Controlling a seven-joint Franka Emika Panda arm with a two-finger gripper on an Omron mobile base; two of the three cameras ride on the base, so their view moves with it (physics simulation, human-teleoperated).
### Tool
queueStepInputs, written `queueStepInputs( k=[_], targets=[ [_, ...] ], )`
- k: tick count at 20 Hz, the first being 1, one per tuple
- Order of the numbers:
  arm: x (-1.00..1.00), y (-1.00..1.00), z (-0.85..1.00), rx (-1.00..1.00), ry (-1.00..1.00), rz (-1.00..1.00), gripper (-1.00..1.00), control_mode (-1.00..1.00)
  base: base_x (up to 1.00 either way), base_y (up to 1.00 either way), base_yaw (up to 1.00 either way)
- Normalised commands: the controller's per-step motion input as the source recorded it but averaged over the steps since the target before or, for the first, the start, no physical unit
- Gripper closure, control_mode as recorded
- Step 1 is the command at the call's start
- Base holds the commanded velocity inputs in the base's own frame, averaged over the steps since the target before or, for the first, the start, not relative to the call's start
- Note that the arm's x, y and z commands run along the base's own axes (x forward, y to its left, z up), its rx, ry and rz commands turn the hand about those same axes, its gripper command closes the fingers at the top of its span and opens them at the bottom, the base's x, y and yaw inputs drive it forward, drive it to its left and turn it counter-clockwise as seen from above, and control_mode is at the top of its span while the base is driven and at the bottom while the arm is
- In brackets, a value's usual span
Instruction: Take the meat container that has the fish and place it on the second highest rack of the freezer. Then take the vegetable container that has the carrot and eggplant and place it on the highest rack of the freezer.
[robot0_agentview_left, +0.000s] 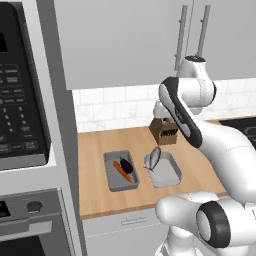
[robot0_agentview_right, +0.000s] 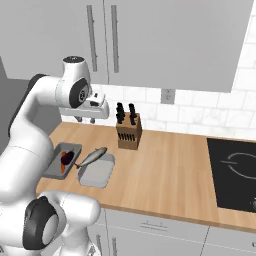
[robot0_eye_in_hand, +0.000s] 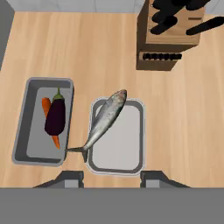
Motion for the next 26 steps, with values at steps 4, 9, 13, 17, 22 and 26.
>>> queueStepInputs(
  k=[4,9,13,17,22,26],
  targets=[
    [-0.11,0.08,-0.21,-0.02,0.00,0.00,-1.00,-1.00,0.00,0.00,0.00],
    [-0.04,-0.03,-0.88,0.00,0.11,0.15,-1.00,-1.00,0.00,0.00,0.00],
    [0.27,-0.23,-1.00,-0.02,0.06,0.69,-1.00,-1.00,0.00,0.00,0.00],
    [0.35,-0.19,-0.85,0.00,0.11,0.69,-1.00,-1.00,0.00,0.00,0.00],
    [0.09,-0.08,-0.66,0.00,0.12,0.68,-1.00,-1.00,0.00,0.00,0.00],
    [-0.30,-0.28,-0.36,0.00,0.00,0.61,-1.00,-1.00,0.00,0.00,0.00]
  ],
)
